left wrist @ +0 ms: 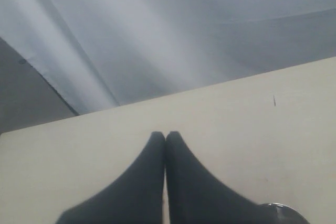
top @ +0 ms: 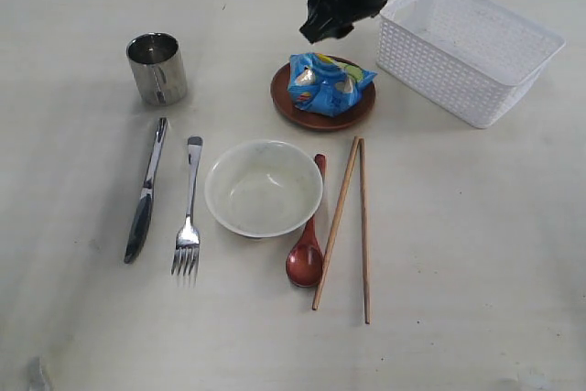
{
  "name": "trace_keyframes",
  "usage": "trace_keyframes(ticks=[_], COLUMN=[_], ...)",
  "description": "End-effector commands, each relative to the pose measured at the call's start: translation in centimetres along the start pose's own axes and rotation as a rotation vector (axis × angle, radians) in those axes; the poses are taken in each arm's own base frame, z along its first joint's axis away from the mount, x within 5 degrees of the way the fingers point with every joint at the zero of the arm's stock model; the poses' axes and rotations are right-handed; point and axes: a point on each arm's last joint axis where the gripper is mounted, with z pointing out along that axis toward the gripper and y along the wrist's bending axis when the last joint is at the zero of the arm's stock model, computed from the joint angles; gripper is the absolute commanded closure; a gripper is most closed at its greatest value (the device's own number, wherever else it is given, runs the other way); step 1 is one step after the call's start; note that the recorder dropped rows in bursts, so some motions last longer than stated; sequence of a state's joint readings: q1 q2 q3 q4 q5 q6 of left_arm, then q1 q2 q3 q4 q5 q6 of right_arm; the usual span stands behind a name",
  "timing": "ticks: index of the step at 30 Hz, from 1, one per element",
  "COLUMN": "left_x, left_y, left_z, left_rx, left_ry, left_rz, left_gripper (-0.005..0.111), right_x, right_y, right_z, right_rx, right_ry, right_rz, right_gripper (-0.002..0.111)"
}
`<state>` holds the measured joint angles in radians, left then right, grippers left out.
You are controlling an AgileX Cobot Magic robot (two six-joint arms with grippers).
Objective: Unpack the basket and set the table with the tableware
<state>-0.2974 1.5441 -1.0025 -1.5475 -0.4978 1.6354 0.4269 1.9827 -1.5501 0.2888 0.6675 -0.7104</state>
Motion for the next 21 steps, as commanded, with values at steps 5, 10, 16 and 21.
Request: trace_keyframes(ticks=[5,10,16,21], left_x=[0.1,0.1,0.1,0.1], left_y=[-0.1,-0.1,-0.1,-0.2], left_z=[-0.1,-0.1,-0.1,-0.1], left_rx=[0.012,0.012,0.012,0.014], left_ry=[0.003,0.004,0.005,0.005], left_rz=[-0.006,-0.008,-0.009,-0.013], left_gripper=[0.107,0.107,0.107,0.107], right_x=[1.2,3.0,4.8,5.8], right_y=[-2.2,-0.8,0.1,0.3], right_z=[-1.3,1.8,4.8,6.2], right_rx=[-0.003,-0.100,-0.152,-0.161], right_ry=[-0.047,-0.024,0.016,0.047], right_rz=[0.125,0.114,0.135,0.145], right_gripper=[0.108,0.109,0.109,0.109])
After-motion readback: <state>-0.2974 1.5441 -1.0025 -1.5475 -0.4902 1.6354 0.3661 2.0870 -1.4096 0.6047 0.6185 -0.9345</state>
